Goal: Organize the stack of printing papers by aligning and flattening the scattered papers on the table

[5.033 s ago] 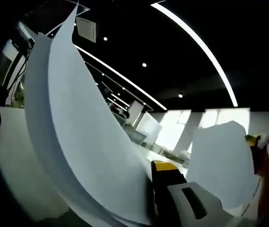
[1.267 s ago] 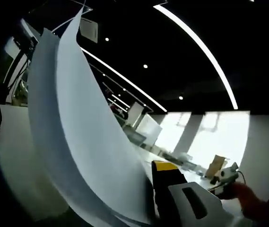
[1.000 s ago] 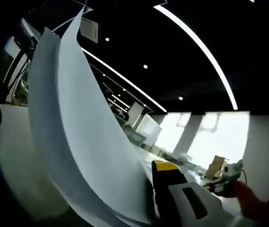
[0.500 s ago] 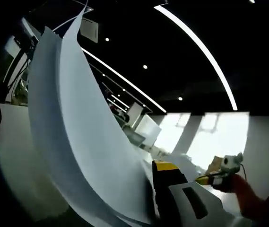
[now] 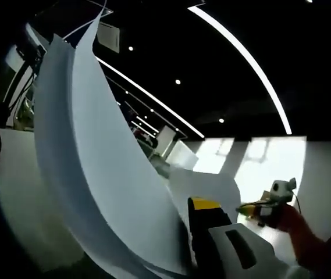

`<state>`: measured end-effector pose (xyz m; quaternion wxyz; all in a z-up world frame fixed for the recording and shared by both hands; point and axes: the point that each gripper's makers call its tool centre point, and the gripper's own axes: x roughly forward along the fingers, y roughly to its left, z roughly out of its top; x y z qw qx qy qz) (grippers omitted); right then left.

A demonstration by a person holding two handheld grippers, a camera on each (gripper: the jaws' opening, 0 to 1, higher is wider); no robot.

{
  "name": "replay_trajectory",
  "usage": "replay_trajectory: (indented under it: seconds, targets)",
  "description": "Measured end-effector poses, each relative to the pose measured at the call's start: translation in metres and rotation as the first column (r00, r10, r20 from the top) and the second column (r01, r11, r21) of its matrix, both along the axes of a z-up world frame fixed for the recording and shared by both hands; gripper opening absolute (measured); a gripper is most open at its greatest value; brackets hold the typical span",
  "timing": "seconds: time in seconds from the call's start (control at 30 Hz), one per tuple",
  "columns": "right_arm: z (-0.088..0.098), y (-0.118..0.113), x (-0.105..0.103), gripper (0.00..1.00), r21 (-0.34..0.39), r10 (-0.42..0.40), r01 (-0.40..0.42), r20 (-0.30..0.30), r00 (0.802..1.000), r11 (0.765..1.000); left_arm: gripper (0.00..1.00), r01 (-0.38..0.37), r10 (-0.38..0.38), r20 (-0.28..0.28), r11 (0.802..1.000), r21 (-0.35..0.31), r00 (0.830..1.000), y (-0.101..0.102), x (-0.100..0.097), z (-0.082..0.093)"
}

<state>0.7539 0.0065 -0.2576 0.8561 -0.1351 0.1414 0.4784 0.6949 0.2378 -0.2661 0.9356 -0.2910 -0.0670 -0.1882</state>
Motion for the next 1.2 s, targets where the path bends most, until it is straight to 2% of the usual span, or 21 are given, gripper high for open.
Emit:
replay_trajectory:
  seconds: [0.4,0.67,1.2]
  targets:
    - [0.016,0.021,0.005,0.0,-0.009,0.029,-0.028,0.06,0.998,1.0,0.17,-0.001,0.001,-0.001,1.0,0.003,1.0,-0.001,0.0,0.0]
    - [0.02,0.033,0.007,0.0,-0.012,0.037,-0.036,0.083,0.996,0.999,0.17,0.0,0.0,0.001,1.0,0.001,1.0,-0.002,-0.001,0.0]
    - [0.029,0.071,0.011,0.0,-0.036,0.104,-0.101,0.121,0.987,0.994,0.17,0.003,-0.003,0.006,1.0,-0.002,1.0,-0.003,-0.002,0.001]
